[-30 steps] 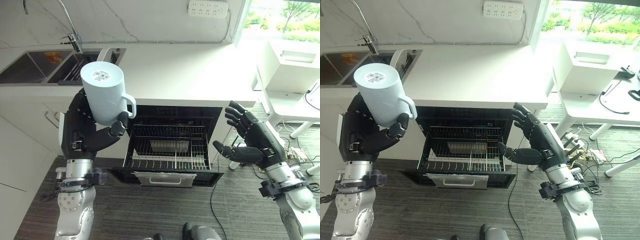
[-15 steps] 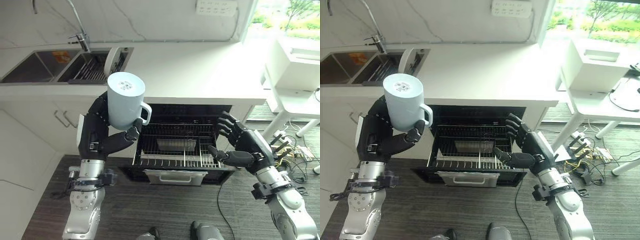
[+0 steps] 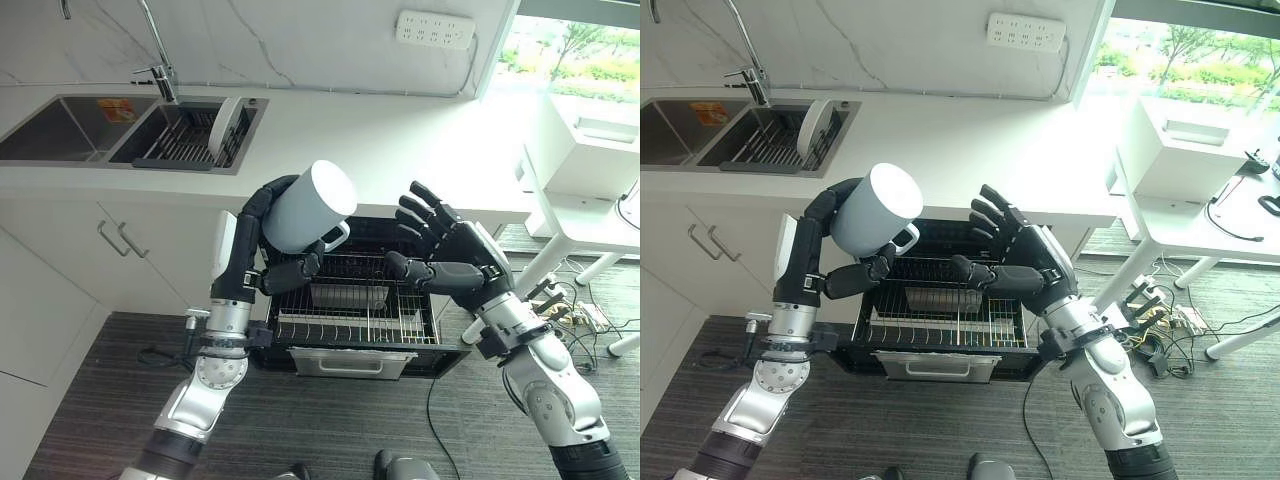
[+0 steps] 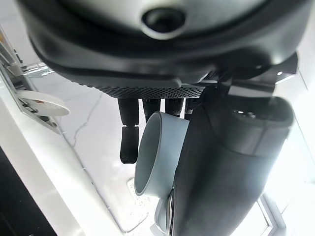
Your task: Place the dishes in the dishwasher.
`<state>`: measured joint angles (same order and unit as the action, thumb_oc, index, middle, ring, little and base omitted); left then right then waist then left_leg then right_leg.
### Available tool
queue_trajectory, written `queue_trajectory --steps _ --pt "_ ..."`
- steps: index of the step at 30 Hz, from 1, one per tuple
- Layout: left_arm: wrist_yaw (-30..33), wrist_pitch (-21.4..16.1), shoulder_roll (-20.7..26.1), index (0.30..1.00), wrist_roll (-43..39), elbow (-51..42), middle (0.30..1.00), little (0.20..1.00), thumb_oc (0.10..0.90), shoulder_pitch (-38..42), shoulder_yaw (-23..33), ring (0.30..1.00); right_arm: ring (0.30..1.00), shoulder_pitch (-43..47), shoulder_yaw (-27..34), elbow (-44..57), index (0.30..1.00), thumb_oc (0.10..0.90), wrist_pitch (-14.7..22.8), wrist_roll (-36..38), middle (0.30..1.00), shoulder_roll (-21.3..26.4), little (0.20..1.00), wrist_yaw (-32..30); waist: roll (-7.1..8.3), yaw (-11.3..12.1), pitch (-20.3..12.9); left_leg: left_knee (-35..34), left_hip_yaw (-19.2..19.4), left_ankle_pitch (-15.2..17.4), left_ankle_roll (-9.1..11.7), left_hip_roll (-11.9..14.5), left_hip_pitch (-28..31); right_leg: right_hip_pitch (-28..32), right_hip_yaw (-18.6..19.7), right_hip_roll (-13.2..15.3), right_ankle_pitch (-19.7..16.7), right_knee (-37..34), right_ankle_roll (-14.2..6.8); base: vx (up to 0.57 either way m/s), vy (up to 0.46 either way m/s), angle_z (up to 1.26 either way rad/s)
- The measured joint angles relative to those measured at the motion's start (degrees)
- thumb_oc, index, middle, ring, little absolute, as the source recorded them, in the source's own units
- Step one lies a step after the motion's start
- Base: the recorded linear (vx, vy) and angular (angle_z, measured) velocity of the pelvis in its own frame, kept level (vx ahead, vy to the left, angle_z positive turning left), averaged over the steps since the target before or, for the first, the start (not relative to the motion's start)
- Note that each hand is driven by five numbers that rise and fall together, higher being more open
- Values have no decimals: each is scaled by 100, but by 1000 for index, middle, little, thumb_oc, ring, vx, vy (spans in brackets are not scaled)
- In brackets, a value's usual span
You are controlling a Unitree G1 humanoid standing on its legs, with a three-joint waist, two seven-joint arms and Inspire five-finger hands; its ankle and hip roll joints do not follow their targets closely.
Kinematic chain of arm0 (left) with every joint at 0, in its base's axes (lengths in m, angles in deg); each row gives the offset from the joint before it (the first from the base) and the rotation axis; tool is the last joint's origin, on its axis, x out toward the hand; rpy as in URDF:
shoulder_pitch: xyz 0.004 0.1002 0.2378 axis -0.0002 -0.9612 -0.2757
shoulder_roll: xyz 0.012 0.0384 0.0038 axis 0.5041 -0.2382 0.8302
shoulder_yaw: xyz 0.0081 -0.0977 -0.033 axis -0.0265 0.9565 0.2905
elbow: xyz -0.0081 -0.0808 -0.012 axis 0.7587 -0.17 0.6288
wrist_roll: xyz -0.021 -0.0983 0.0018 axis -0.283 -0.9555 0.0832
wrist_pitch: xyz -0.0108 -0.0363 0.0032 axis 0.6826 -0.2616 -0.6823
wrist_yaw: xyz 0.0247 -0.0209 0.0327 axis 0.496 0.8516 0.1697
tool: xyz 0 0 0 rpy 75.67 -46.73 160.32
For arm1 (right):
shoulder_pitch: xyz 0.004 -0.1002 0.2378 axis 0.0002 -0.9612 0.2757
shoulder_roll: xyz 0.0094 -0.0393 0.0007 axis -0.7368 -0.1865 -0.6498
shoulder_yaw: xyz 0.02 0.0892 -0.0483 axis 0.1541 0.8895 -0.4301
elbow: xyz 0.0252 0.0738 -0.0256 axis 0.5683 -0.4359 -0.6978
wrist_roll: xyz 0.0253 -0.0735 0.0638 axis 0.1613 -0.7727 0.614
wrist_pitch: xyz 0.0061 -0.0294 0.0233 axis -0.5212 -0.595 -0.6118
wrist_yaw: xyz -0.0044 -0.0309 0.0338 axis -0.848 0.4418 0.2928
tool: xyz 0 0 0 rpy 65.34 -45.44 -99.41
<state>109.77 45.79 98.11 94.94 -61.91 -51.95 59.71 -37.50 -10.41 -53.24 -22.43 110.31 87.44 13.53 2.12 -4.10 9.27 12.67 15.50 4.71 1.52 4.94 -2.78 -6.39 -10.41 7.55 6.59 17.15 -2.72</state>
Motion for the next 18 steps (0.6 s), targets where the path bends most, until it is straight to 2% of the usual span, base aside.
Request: queue_trajectory --steps 5,13,18 --pt "361 -119 -1 300 404 8 300 300 400 15 -49 300 900 28 -24 1 900 800 -156 197 900 -24 900 -6 -5 52 -1 0 3 0 0 -4 22 18 8 -1 -2 0 2 31 -13 0" --pt "1214 -356 -27 300 834 49 300 300 400 44 -129 300 900 242 -493 3 900 800 -295 526 900 -193 900 -94 -78 130 -43 -3 1 12 13 -5 100 89 11 1 8 -2 11 4 -1 0" --pt "1371 -369 -34 300 1012 209 300 300 400 48 -335 300 900 328 -567 3 900 800 -308 704 900 -211 900 -186 -95 121 -53 -2 1 12 13 -3 100 85 16 -5 8 7 12 0 0 0"
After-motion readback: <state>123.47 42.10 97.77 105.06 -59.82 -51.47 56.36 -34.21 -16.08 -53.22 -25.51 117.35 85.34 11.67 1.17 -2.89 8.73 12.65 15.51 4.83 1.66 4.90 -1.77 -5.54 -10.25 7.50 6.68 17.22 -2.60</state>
